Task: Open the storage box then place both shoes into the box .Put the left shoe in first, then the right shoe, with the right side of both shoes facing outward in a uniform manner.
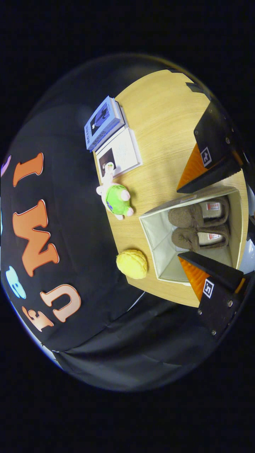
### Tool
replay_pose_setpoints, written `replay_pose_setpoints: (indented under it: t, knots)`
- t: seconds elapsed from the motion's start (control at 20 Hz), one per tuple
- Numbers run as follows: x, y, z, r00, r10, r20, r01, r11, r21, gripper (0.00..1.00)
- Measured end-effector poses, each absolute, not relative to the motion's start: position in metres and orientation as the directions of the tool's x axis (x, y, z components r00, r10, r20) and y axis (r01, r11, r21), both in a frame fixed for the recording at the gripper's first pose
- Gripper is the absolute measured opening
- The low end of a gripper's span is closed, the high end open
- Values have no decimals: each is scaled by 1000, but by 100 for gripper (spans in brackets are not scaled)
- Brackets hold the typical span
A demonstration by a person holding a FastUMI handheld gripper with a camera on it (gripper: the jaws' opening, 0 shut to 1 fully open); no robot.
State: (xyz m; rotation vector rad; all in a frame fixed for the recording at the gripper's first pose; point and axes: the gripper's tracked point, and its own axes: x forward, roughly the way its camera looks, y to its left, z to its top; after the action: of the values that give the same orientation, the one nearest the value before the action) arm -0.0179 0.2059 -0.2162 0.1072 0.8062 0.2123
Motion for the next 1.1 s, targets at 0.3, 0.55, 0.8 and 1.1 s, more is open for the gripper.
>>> replay_pose_setpoints:
  t: [0.3,0.55,0.8,1.1]
  knots:
    - [17,170,-134,801,195,-566,-155,981,119,98]
    - [31,128,-64,891,121,-437,-116,993,37,98]
    - [43,99,-6,952,57,-302,-74,996,-43,98]
    - [49,99,26,969,105,-222,-113,993,-24,98]
